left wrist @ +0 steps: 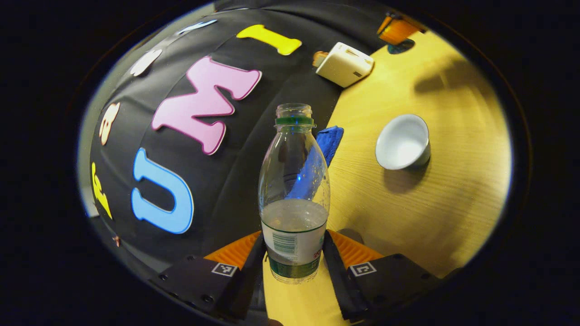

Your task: Open the teacup lid with one hand, grasp the water bottle and pour water into the teacup with the other hand; after pouring, place the water bottle on the coaster and then close the teacup lid.

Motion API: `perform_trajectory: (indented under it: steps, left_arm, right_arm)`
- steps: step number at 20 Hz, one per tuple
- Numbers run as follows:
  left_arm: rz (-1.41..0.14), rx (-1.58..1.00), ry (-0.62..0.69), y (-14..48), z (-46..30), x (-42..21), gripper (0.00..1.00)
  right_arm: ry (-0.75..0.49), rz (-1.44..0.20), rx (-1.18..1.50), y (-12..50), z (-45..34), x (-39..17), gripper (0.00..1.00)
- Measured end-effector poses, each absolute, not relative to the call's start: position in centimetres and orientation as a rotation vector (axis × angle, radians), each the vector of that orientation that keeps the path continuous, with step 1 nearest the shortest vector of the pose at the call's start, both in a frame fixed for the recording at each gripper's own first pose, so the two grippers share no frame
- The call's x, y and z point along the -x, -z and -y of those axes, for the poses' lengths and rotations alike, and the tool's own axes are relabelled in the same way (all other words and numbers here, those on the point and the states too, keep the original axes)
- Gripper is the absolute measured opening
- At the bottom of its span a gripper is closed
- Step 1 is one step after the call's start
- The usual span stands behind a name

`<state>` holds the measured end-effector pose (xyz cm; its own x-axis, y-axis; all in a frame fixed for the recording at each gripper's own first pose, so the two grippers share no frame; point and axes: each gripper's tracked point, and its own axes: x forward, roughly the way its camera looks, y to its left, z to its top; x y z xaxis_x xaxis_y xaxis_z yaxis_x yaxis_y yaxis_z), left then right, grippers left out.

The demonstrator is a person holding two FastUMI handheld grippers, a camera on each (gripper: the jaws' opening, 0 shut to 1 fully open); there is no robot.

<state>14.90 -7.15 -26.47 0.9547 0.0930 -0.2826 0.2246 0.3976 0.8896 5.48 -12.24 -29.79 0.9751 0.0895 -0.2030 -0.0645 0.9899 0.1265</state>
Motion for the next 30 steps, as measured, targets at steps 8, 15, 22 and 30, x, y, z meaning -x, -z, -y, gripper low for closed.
perform_trajectory:
  steps: [8, 15, 22, 30]
  left_arm:
    - [-0.318, -1.433, 0.058, 26.2, 7.0, -16.7, 0.75]
    - [-0.277, -1.567, 0.041, 24.9, 7.0, -17.0, 0.75]
    - [-0.227, -1.685, 0.048, 24.0, 7.4, -17.0, 0.75]
    - [-0.176, -1.78, 0.069, 24.0, 8.0, -16.9, 0.75]
  right_arm:
    - [-0.085, -0.197, -0.118, 29.9, 13.6, -5.2, 0.31]
    - [-0.085, -0.18, -0.112, 29.4, 14.2, -4.9, 0.31]
    - [-0.084, -0.169, -0.102, 29.1, 14.4, -4.7, 0.27]
    - [-0.066, -0.165, -0.113, 29.1, 14.4, -4.5, 0.24]
